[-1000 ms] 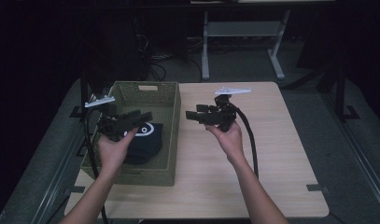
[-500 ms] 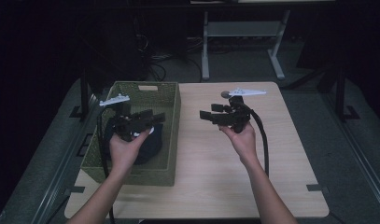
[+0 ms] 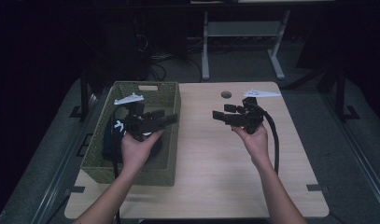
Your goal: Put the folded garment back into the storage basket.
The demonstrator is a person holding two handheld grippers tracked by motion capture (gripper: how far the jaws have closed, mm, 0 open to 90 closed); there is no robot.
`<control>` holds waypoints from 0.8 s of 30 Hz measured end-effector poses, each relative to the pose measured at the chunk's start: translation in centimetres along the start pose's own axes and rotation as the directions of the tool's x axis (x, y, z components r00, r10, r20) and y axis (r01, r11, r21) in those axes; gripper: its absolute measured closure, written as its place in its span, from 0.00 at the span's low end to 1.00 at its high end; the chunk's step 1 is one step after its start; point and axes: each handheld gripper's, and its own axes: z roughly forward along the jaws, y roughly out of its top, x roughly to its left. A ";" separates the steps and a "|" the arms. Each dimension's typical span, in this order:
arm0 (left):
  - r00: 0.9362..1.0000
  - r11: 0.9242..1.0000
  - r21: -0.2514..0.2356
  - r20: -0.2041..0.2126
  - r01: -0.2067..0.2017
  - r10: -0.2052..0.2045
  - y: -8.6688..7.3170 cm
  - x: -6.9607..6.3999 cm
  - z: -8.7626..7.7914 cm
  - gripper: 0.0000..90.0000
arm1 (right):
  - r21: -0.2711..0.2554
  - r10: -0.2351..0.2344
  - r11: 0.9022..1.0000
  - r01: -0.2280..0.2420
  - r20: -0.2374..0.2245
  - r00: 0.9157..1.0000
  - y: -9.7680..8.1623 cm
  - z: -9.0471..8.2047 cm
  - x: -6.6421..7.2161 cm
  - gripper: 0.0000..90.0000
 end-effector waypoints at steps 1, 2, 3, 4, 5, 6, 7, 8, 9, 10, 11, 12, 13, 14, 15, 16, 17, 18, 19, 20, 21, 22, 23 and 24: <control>1.000 1.000 -0.001 0.005 -0.001 0.001 0.0 -0.1 0.2 0.31 | -0.001 0.005 1.000 -0.005 0.004 1.000 -0.1 -0.2 -0.1 0.30; 1.000 1.000 -0.001 0.009 -0.001 0.001 0.0 -0.2 0.4 0.31 | -0.003 0.006 1.000 -0.006 0.011 1.000 -0.2 -0.5 -0.2 0.30; 1.000 1.000 -0.001 0.009 -0.001 0.001 0.0 -0.2 0.4 0.31 | -0.003 0.006 1.000 -0.006 0.011 1.000 -0.2 -0.5 -0.2 0.30; 1.000 1.000 0.000 0.015 -0.004 0.004 0.0 -0.5 0.8 0.31 | 0.007 0.011 1.000 -0.011 0.018 1.000 -0.3 -0.9 -0.6 0.30; 1.000 1.000 0.000 0.015 -0.004 0.004 0.0 -0.5 0.8 0.31 | 0.007 0.011 1.000 -0.011 0.018 1.000 -0.3 -0.9 -0.6 0.30; 1.000 1.000 0.007 0.017 -0.013 0.013 0.1 -0.9 1.2 0.31 | 0.009 0.012 1.000 -0.012 0.026 1.000 -0.4 -1.3 -0.9 0.30; 1.000 1.000 0.007 0.017 -0.013 0.013 0.1 -0.9 1.2 0.31 | 0.009 0.012 1.000 -0.012 0.026 1.000 -0.4 -1.3 -0.9 0.30; 1.000 1.000 0.009 0.019 -0.019 0.019 0.1 -1.1 1.4 0.31 | -0.001 0.016 1.000 -0.016 0.029 0.999 -0.4 -1.5 -1.0 0.30; 0.999 1.000 0.014 0.026 -0.023 0.022 0.1 -1.3 1.6 0.31 | -0.001 0.016 1.000 -0.016 0.032 0.999 -0.4 -1.8 -1.2 0.30; 0.999 1.000 0.014 0.031 -0.027 0.027 0.1 -1.5 1.8 0.31 | -0.002 0.018 1.000 -0.018 0.034 0.999 -0.5 -2.0 -1.3 0.30; 0.999 0.999 0.019 0.036 -0.039 0.038 0.1 -2.0 2.2 0.30 | -0.001 0.019 1.000 -0.019 0.042 0.999 -0.6 -2.4 -1.6 0.30; 0.999 0.999 0.019 0.036 -0.039 0.038 0.1 -2.0 2.2 0.30 | -0.001 0.019 1.000 -0.019 0.042 0.999 -0.6 -2.4 -1.6 0.30; 0.998 0.998 0.026 0.045 -0.048 0.047 0.0 -2.3 2.7 0.30 | 0.004 0.013 1.000 -0.013 0.057 0.998 -0.7 -2.8 -1.9 0.30; 0.998 0.998 0.026 0.045 -0.048 0.047 0.0 -2.3 2.7 0.30 | 0.004 0.013 1.000 -0.013 0.063 0.998 -0.8 -3.0 -2.1 0.30; 0.997 0.998 0.025 0.055 -0.050 0.048 -0.1 -2.6 3.2 0.30 | 0.001 0.020 1.000 -0.021 0.063 0.998 -0.9 -3.3 -2.3 0.30; 0.997 0.998 0.025 0.055 -0.050 0.048 -0.1 -2.6 3.2 0.30 | 0.001 0.020 1.000 -0.021 0.063 0.998 -0.9 -3.3 -2.3 0.30; 0.997 0.999 0.028 0.062 -0.046 0.045 -0.1 -2.8 3.4 0.30 | -0.004 0.027 1.000 -0.027 0.066 0.997 -1.0 -3.5 -2.5 0.30; 0.996 0.998 0.032 0.075 -0.046 0.044 -0.2 -3.1 3.9 0.30 | -0.001 0.034 0.999 -0.034 0.078 0.996 -1.2 -3.9 -2.9 0.30; 0.996 0.998 0.032 0.075 -0.046 0.044 -0.2 -3.1 3.9 0.30 | -0.001 0.034 0.999 -0.034 0.078 0.996 -1.2 -3.9 -2.9 0.30; 0.996 0.998 0.037 0.076 -0.051 0.048 -0.2 -3.2 4.2 0.30 | 0.000 0.035 0.999 -0.035 0.082 0.996 -1.4 -4.1 -3.1 0.30; 0.995 0.997 0.045 0.084 -0.057 0.053 -0.3 -3.4 4.7 0.30 | 0.003 0.041 0.999 -0.042 0.091 0.995 -1.6 -4.5 -3.5 0.29; 0.995 0.997 0.050 0.087 -0.054 0.050 -0.3 -3.6 5.0 0.30 | 0.008 0.045 0.999 -0.046 0.093 0.995 -1.7 -4.7 -3.6 0.29; 0.995 0.997 0.052 0.090 -0.054 0.049 -0.3 -3.8 5.3 0.30 | 0.006 0.053 0.999 -0.053 0.096 0.994 -1.9 -4.9 -3.9 0.29; 0.994 0.997 0.054 0.093 -0.060 0.054 -0.3 -3.9 5.5 0.30 | -0.002 0.051 0.999 -0.051 0.099 0.994 -2.0 -5.1 -4.1 0.29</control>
